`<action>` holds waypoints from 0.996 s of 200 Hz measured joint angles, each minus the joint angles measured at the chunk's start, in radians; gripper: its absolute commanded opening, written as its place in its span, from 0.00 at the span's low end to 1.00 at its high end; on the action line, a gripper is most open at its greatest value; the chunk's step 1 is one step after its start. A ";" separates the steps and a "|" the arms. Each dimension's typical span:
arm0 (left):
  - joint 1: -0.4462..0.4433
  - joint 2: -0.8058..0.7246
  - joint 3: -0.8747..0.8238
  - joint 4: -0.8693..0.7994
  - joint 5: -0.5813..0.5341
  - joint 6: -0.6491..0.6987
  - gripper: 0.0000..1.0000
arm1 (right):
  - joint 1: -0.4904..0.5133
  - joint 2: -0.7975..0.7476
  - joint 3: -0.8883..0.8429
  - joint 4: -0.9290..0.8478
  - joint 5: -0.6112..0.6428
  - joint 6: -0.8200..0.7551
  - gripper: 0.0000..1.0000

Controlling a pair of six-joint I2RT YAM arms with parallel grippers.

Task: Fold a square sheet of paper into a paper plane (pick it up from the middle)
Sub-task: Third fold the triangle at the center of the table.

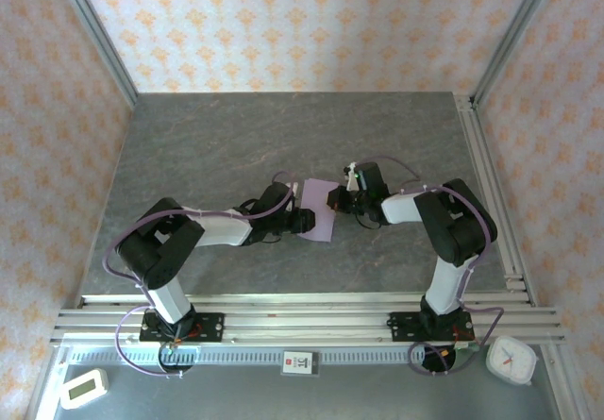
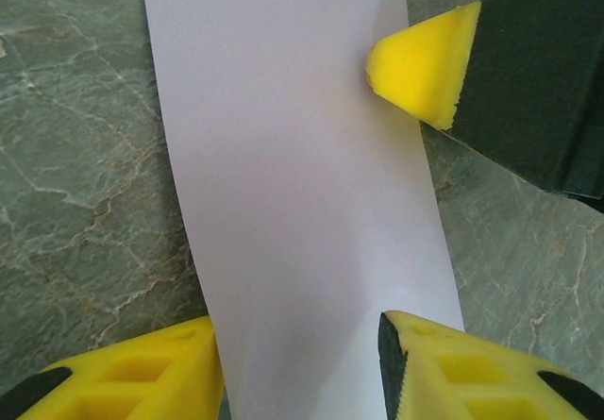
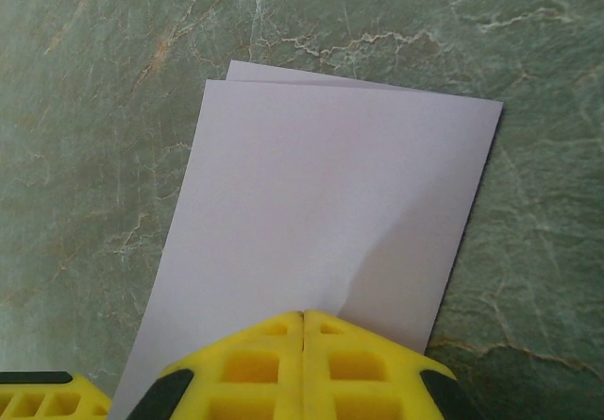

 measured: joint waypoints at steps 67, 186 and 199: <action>0.076 0.019 0.024 0.038 0.072 0.052 0.43 | 0.000 0.002 0.000 0.003 -0.002 0.000 0.00; 0.095 0.055 0.049 0.042 0.159 0.128 0.39 | -0.001 0.006 0.004 0.003 -0.007 0.000 0.00; 0.095 0.055 0.049 0.040 0.147 0.128 0.40 | -0.001 0.006 0.004 0.003 -0.007 0.000 0.00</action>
